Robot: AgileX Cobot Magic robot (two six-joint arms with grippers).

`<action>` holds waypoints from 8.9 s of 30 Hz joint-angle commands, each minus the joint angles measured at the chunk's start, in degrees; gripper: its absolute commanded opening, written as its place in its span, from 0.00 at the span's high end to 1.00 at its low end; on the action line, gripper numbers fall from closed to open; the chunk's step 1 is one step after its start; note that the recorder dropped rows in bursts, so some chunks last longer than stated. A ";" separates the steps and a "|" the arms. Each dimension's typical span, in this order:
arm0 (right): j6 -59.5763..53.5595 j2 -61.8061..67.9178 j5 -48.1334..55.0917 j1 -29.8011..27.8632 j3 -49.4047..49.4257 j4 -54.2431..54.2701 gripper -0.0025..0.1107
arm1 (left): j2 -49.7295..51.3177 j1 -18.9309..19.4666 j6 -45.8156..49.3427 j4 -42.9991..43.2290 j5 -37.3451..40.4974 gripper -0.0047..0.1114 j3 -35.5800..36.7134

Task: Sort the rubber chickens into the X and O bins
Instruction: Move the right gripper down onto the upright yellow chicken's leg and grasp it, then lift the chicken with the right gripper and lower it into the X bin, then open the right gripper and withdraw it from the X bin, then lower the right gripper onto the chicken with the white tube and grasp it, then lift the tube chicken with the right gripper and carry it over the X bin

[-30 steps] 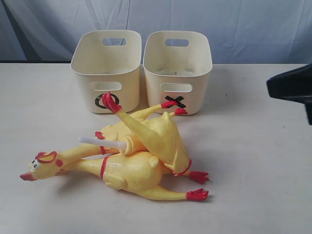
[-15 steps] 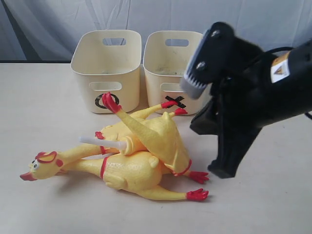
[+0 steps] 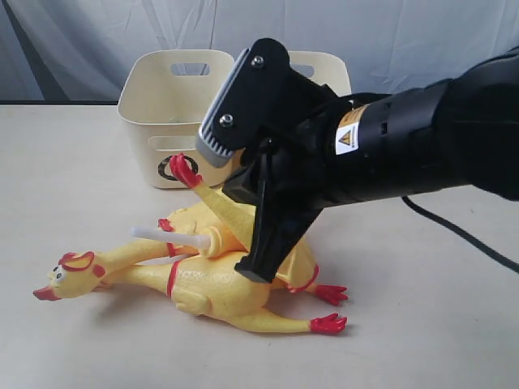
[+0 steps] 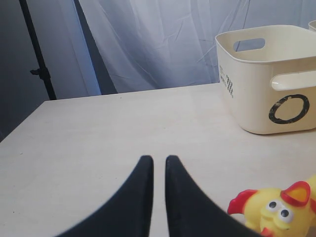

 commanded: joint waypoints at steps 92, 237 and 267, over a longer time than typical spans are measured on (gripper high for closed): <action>5.78 15.83 -67.54 -12.72 -2.94 13.61 0.99 | -0.21 0.08 -0.04 0.70 -0.30 0.87 0.28; 0.02 31.58 -0.02 1.95 -15.75 -16.02 0.99 | -0.21 0.08 -0.04 2.37 -0.30 0.87 0.28; 1.50 16.49 -0.97 1.95 -15.75 -14.47 0.99 | -0.21 0.08 -0.04 2.37 -0.30 0.87 0.28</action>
